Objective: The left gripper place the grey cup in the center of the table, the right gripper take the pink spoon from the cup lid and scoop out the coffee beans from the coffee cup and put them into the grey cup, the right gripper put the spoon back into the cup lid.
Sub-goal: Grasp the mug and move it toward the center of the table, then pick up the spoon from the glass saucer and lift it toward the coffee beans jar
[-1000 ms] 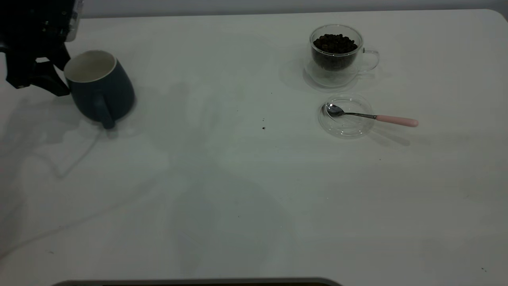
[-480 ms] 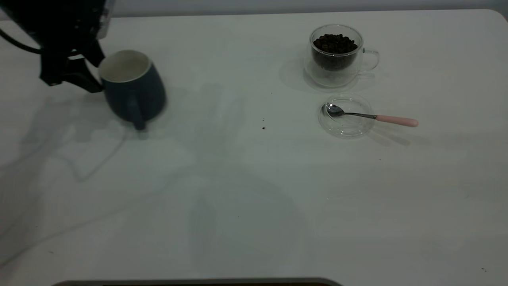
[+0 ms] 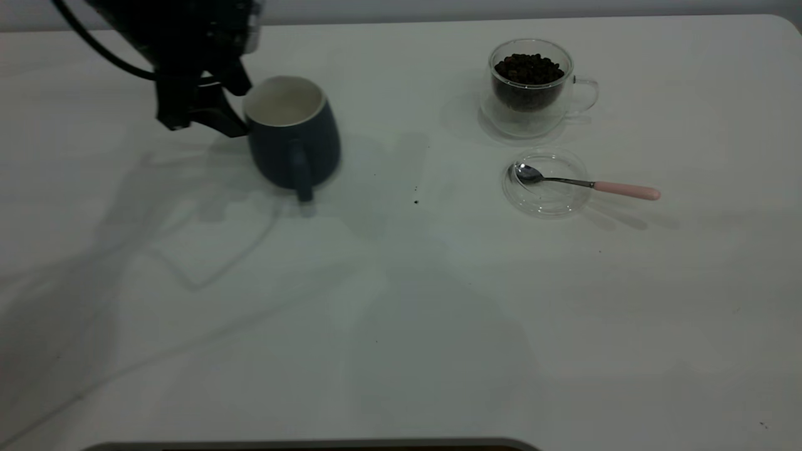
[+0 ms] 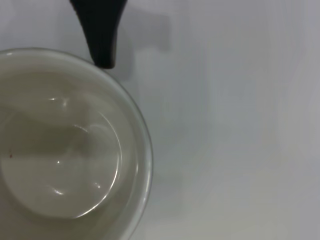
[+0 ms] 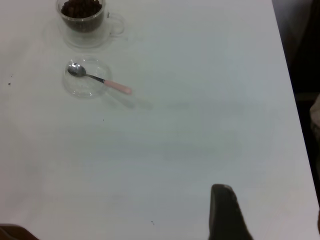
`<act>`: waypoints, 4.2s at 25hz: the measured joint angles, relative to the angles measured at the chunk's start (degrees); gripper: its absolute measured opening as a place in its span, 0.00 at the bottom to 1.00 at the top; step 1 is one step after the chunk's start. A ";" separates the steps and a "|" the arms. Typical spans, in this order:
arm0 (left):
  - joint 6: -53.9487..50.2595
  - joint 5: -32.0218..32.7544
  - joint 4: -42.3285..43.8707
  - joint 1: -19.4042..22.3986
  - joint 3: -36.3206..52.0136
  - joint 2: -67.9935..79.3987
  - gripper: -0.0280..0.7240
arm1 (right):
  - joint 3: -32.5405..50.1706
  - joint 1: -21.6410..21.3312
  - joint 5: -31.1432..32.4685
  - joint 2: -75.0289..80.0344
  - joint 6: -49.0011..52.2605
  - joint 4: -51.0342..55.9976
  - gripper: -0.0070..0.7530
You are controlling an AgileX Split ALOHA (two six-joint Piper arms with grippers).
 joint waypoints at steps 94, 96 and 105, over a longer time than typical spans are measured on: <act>-104.84 40.09 28.60 11.11 56.36 -115.00 0.79 | 0.00 0.00 -0.04 -0.06 0.00 0.00 0.62; -104.90 40.23 28.60 11.11 56.36 -119.60 0.79 | 0.00 0.00 -0.04 -0.06 0.00 0.00 0.62; -105.04 41.81 28.67 11.11 56.36 -134.02 0.79 | 0.00 0.00 -0.04 -0.06 0.00 0.00 0.62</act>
